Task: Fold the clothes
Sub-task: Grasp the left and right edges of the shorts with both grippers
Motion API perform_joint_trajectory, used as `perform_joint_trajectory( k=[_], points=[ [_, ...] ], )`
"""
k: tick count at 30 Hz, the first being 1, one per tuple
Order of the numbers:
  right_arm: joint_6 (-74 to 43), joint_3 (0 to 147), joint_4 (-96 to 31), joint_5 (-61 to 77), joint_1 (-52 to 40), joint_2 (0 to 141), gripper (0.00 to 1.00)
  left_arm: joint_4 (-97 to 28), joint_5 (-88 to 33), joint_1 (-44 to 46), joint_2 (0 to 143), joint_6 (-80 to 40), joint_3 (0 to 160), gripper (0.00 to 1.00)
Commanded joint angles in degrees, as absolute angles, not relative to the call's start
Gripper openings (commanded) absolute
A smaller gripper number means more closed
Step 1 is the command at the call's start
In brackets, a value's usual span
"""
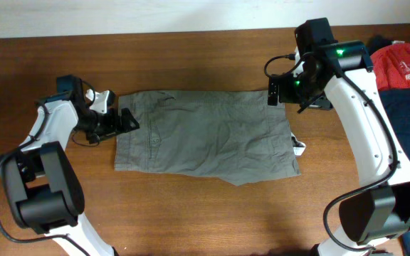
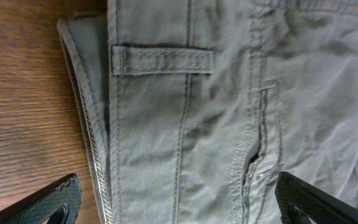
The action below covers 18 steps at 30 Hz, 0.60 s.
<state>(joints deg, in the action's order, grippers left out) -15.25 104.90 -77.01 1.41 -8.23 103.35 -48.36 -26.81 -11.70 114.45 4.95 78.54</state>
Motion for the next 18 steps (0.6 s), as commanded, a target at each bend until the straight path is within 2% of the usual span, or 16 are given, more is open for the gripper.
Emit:
perform_joint_trajectory(
  k=[1,13,18],
  points=[
    [-15.7,104.7,-77.4,1.7,-8.2,103.6,0.99,-48.1,-28.4,-11.8,116.6,6.6,79.2,0.99],
    [-16.4,104.7,-78.1,3.0,-7.2,103.5,0.99,-47.4,-25.7,-11.8,118.3,7.4,79.2,0.99],
    [-15.0,104.7,-80.4,5.6,-2.1,103.5,0.99,-47.7,-26.1,-11.8,121.4,7.4,78.7,0.90]
  ],
)
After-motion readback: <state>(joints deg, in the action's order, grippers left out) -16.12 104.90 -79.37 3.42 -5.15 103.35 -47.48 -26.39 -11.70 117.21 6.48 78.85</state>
